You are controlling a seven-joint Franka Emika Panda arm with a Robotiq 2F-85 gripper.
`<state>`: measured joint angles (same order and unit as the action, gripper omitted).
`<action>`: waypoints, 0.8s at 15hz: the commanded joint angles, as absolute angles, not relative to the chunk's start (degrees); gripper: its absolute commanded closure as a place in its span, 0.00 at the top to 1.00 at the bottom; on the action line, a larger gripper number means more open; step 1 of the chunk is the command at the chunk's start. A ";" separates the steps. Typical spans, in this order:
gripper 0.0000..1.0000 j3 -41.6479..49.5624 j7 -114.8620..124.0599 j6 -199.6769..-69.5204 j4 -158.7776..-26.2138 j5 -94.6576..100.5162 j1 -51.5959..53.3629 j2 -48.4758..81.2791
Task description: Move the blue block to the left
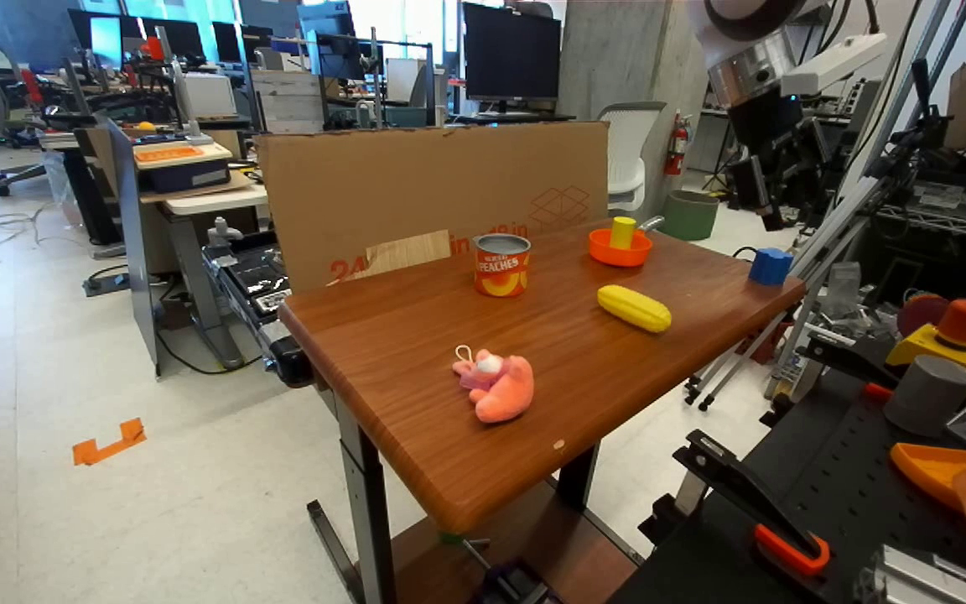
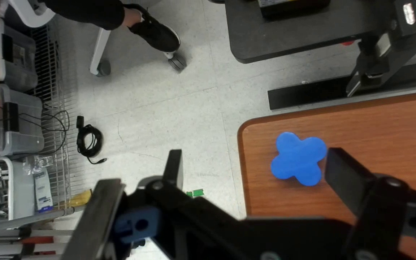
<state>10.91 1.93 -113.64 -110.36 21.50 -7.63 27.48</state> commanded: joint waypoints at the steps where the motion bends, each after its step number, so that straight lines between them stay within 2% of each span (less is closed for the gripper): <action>1: 1.00 10.67 -0.26 -114.41 -107.80 22.93 -8.11 31.82; 9: 1.00 8.92 -7.74 -120.08 -109.21 22.13 -8.30 35.67; 10: 0.75 8.99 -7.73 -119.82 -109.01 22.13 -8.25 36.08; 12: 0.74 9.06 -7.63 -119.74 -108.93 22.14 -8.13 36.53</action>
<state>9.26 -6.21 -119.27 -109.80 21.97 -7.71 35.44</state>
